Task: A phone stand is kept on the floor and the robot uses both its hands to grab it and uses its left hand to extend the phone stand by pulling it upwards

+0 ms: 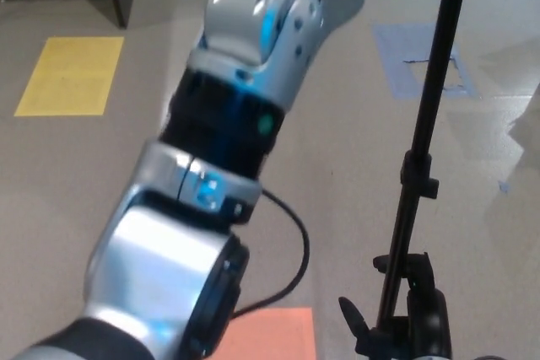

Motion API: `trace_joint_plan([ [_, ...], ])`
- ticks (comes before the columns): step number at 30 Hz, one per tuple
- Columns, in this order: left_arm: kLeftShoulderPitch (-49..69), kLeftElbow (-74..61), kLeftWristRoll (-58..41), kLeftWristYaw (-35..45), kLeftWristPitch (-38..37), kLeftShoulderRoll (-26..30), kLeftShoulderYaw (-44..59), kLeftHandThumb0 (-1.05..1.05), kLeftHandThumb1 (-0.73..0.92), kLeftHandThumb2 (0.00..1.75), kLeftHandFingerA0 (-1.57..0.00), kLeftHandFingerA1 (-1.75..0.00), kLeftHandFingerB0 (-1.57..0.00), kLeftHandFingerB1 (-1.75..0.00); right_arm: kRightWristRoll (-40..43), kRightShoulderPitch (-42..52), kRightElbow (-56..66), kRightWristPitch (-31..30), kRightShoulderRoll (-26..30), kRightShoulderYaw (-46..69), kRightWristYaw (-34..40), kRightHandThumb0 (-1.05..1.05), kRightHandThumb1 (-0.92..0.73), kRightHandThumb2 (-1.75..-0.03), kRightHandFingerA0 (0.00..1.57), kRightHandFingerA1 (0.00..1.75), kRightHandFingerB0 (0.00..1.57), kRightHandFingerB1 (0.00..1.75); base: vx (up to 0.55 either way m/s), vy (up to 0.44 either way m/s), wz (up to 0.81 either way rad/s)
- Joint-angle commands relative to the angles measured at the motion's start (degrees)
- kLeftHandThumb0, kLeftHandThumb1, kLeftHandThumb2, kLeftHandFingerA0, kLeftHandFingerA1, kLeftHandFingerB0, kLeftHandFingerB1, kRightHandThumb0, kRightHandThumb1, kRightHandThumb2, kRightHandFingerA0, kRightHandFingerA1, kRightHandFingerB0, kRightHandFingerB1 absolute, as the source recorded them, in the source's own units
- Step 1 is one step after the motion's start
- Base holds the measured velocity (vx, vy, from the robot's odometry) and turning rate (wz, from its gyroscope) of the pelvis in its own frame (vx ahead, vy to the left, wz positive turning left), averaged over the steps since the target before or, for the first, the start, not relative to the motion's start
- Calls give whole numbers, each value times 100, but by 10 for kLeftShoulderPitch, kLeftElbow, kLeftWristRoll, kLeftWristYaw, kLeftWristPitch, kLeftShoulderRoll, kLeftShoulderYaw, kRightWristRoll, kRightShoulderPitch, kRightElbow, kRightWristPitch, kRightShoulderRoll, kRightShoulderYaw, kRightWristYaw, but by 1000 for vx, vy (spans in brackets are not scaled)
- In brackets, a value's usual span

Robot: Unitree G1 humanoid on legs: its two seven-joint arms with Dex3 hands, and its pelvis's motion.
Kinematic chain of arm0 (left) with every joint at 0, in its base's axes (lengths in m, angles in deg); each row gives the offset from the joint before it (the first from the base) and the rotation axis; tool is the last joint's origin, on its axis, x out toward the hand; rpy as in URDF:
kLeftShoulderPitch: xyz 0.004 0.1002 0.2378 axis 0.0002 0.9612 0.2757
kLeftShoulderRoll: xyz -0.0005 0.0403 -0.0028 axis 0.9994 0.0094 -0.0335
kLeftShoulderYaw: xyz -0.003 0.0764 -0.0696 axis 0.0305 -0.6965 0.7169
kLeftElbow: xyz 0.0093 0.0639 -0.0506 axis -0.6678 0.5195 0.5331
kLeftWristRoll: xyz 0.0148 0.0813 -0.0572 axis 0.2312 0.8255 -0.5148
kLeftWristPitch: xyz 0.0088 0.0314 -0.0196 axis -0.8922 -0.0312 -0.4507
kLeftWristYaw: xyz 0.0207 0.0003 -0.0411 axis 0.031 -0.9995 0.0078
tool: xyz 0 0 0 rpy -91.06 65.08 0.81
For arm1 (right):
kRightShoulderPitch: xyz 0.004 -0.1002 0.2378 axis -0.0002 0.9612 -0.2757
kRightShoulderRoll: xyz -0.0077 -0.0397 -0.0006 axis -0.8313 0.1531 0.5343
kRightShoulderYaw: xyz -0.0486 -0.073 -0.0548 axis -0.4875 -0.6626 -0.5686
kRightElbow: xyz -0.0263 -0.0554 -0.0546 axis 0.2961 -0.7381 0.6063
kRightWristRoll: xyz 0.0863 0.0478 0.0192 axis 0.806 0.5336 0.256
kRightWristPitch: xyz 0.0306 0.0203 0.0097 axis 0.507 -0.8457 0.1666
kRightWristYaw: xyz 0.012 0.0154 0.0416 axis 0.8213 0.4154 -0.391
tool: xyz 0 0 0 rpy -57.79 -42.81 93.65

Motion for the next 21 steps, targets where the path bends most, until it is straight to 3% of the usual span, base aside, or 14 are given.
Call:
trace_joint_plan([
  [1, 181, -222, 93, -35, -142, -7, -18, -11, 57, 65, -85, -161, -82, -157, 67, 23, 59, 93, -4, 20, -19, -83, -30, -90, 156, 151, 154, 152, 0, 0, 0],
  [2, 213, -233, 84, -36, -144, -18, -13, -15, 56, 61, -86, -166, -89, -158, 60, 23, 57, 94, -2, 18, -12, -84, -31, -89, 156, 150, 154, 152, 0, 0, 0],
  [4, 221, -240, 83, -36, -142, -23, -12, -15, 56, 61, -86, -166, -89, -158, 60, 23, 59, 93, -2, 17, -12, -84, -31, -89, 156, 150, 154, 152, 0, 0, 0],
  [5, 242, -247, 79, -34, -143, -30, -12, -7, 61, 64, -81, -166, -81, -157, 61, 22, 57, 97, -2, 18, -14, -83, -31, -88, 154, 150, 154, 151, 0, 0, 0],
  [7, 275, -258, 74, -32, -145, -40, -13, -7, 61, 64, -81, -166, -81, -157, 64, 21, 54, 103, 0, 19, -16, -83, -31, -88, 154, 150, 154, 151, 0, 0, 0],
  [9, 312, -263, 92, -38, -148, -36, -30, -8, 63, 63, -82, -165, -82, -158, 57, 22, 52, 100, 4, 16, -11, -83, -36, -98, 157, 154, 157, 154, 0, 0, 0],
  [10, 326, -265, 91, -34, -152, -36, -34, -7, 64, 62, -81, -166, -82, -159, 55, 21, 51, 100, 6, 15, -9, -89, -40, -80, 157, 148, 154, 152, 0, 0, 0],
  [11, 346, -268, 98, -36, -151, -31, -43, -9, 64, 58, -77, -164, -80, -159, 60, 21, 48, 106, 4, 17, -13, -82, -35, -98, 156, 152, 157, 153, 0, 0, 0],
  [17, 406, -276, 113, -31, -163, -17, -70, -5, 66, 58, -79, -171, -76, -163, 43, 16, 42, 93, 7, 12, 9, -80, -32, -98, 157, 155, 157, 156, 0, 0, 0],
  [18, 415, -276, 117, -28, -170, -13, -74, -7, 63, 59, -79, -172, -73, -167, 42, 15, 41, 93, 7, 11, 11, -85, -34, -86, 157, 152, 156, 154, 0, 0, 0],
  [21, 437, -275, 131, -20, -186, 0, -87, -5, 66, 59, -79, -171, -77, -165, 38, 14, 37, 101, 8, 9, 18, -83, -31, -92, 157, 154, 157, 155, 0, 0, 0],
])
